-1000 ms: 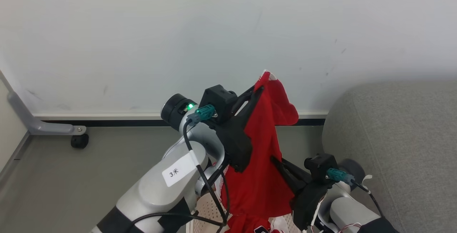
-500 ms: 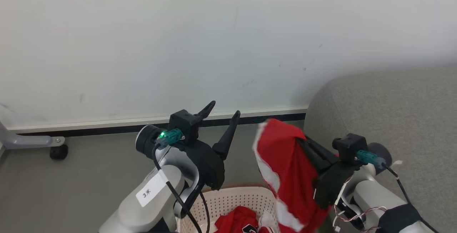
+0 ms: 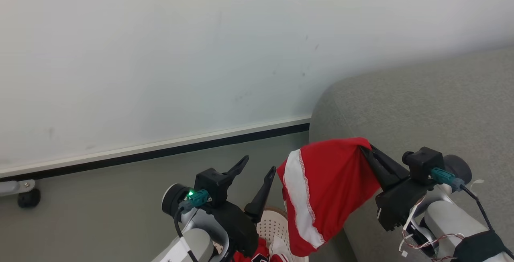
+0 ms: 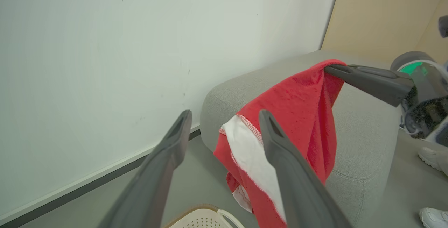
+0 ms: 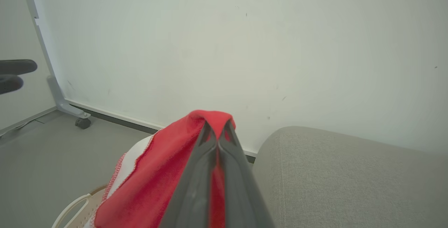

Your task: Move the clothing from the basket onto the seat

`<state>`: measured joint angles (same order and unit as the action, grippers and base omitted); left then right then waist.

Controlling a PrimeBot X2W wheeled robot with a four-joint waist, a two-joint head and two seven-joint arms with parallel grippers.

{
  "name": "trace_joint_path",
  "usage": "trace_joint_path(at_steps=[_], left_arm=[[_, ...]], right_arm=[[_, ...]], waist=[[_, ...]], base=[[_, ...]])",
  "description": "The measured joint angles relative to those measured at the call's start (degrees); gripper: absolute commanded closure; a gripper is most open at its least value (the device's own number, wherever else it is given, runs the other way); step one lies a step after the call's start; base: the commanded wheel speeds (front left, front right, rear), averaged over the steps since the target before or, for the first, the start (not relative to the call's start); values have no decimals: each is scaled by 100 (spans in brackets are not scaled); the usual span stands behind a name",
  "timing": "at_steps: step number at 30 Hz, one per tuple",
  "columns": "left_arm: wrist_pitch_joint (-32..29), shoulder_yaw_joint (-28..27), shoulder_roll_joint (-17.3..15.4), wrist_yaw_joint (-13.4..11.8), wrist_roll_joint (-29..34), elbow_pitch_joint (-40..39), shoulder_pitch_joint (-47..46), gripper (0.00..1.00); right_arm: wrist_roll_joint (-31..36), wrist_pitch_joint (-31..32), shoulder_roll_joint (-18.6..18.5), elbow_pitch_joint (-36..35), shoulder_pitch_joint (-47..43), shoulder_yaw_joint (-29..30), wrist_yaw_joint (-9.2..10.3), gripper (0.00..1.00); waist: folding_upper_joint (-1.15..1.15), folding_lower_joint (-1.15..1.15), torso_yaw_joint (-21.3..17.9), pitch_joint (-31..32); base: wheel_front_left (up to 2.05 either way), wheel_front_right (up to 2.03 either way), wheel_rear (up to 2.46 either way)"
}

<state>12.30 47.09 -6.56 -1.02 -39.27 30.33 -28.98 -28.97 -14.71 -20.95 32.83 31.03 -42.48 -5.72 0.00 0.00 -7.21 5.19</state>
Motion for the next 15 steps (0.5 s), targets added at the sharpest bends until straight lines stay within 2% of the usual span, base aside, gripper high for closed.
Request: trace_joint_path(at_steps=[15], left_arm=[[135, 53, 69, -152, 26, -342, 442, 0]], right_arm=[[186, 0, -419, -829, -135, 115, 176, 100]], waist=[[0, 0, -914, -60]], base=[[0, 0, 0]])
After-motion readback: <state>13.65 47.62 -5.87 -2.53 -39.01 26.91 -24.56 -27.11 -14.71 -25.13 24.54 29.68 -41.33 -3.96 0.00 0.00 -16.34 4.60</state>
